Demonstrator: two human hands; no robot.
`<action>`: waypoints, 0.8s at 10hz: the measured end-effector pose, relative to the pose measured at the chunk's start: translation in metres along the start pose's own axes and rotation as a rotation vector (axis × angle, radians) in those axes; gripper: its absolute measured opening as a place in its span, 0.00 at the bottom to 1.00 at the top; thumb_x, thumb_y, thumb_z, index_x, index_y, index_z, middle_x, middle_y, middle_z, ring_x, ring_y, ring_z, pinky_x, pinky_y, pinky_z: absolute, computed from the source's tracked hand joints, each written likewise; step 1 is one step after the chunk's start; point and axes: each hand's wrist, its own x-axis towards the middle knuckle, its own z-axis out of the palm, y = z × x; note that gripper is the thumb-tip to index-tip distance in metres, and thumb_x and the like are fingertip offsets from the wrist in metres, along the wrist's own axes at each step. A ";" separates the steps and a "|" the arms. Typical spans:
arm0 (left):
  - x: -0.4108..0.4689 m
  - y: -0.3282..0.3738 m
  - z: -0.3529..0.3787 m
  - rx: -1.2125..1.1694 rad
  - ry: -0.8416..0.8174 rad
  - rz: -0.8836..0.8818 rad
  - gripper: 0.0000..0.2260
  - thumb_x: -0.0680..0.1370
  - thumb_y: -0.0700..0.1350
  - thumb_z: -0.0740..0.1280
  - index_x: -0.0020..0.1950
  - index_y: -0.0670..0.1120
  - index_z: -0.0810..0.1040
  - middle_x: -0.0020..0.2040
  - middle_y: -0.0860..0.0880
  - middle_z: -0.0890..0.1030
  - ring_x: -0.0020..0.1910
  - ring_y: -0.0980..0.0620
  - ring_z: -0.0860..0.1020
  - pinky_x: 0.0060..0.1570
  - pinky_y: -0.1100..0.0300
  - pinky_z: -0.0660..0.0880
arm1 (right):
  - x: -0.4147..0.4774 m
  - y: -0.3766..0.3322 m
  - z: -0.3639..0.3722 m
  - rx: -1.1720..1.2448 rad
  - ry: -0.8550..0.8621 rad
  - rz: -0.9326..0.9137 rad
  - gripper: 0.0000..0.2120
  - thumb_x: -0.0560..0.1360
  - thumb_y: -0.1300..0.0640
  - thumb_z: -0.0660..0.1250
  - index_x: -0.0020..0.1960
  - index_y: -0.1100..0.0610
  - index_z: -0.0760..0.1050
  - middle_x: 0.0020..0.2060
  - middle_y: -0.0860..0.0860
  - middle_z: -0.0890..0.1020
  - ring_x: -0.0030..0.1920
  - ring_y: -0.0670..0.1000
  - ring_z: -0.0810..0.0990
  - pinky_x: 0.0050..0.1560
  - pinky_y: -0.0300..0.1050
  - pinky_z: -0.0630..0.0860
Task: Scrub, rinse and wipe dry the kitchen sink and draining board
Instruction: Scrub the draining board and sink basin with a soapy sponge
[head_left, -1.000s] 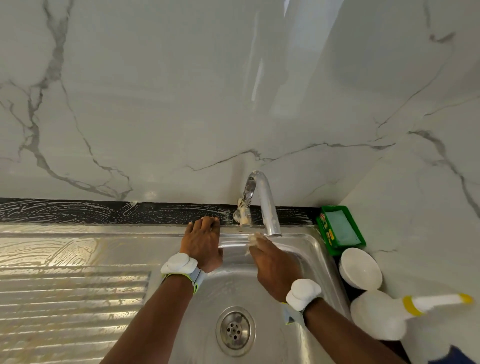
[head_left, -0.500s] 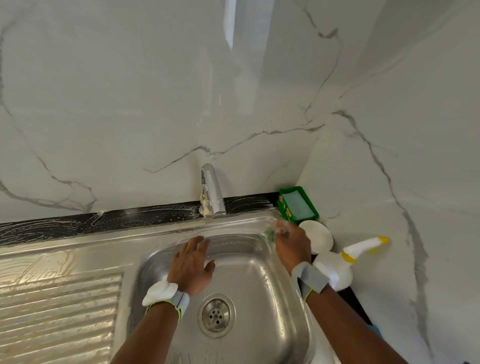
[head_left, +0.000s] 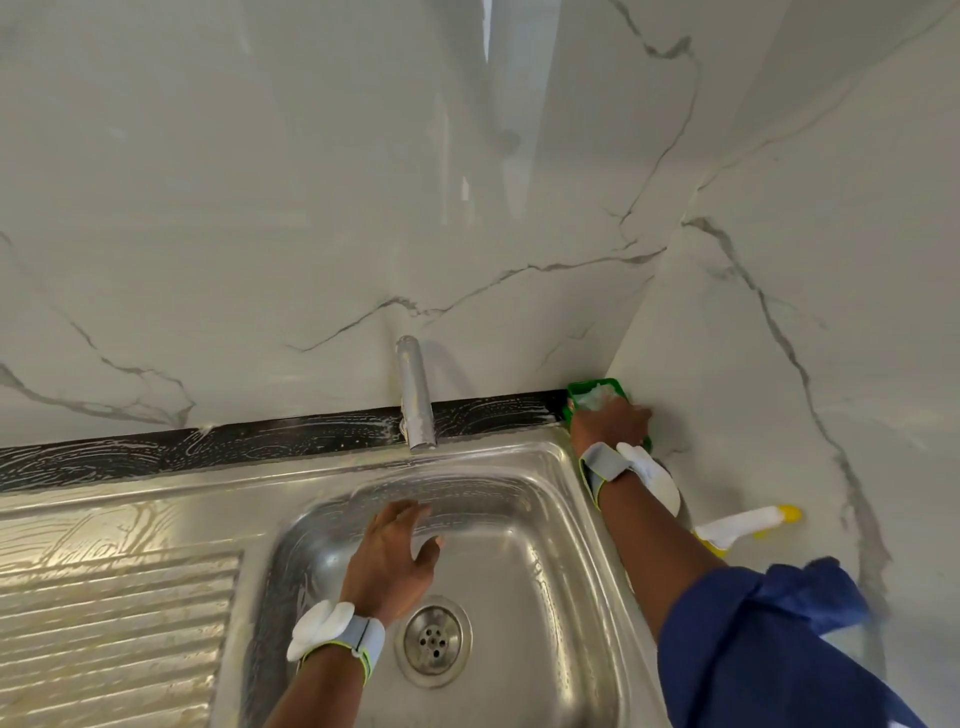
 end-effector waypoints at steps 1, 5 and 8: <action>0.003 -0.008 -0.002 -0.018 0.031 -0.023 0.18 0.78 0.48 0.72 0.68 0.50 0.80 0.66 0.52 0.78 0.66 0.49 0.76 0.61 0.56 0.75 | 0.004 0.014 0.013 -0.233 -0.161 -0.087 0.16 0.75 0.51 0.65 0.55 0.63 0.79 0.45 0.58 0.80 0.55 0.62 0.80 0.56 0.54 0.76; -0.039 -0.010 0.006 -0.006 0.017 -0.102 0.19 0.80 0.52 0.68 0.71 0.51 0.78 0.68 0.51 0.78 0.68 0.49 0.75 0.68 0.56 0.72 | -0.110 0.045 0.018 0.325 -0.066 -0.340 0.09 0.78 0.64 0.63 0.52 0.57 0.81 0.46 0.54 0.86 0.46 0.55 0.84 0.46 0.44 0.76; -0.088 0.002 0.007 -0.045 -0.012 -0.171 0.18 0.81 0.53 0.67 0.70 0.53 0.77 0.65 0.53 0.80 0.65 0.52 0.77 0.66 0.58 0.72 | -0.181 0.120 0.011 0.082 -0.371 -0.244 0.12 0.70 0.63 0.67 0.33 0.52 0.68 0.36 0.48 0.76 0.39 0.54 0.76 0.42 0.44 0.73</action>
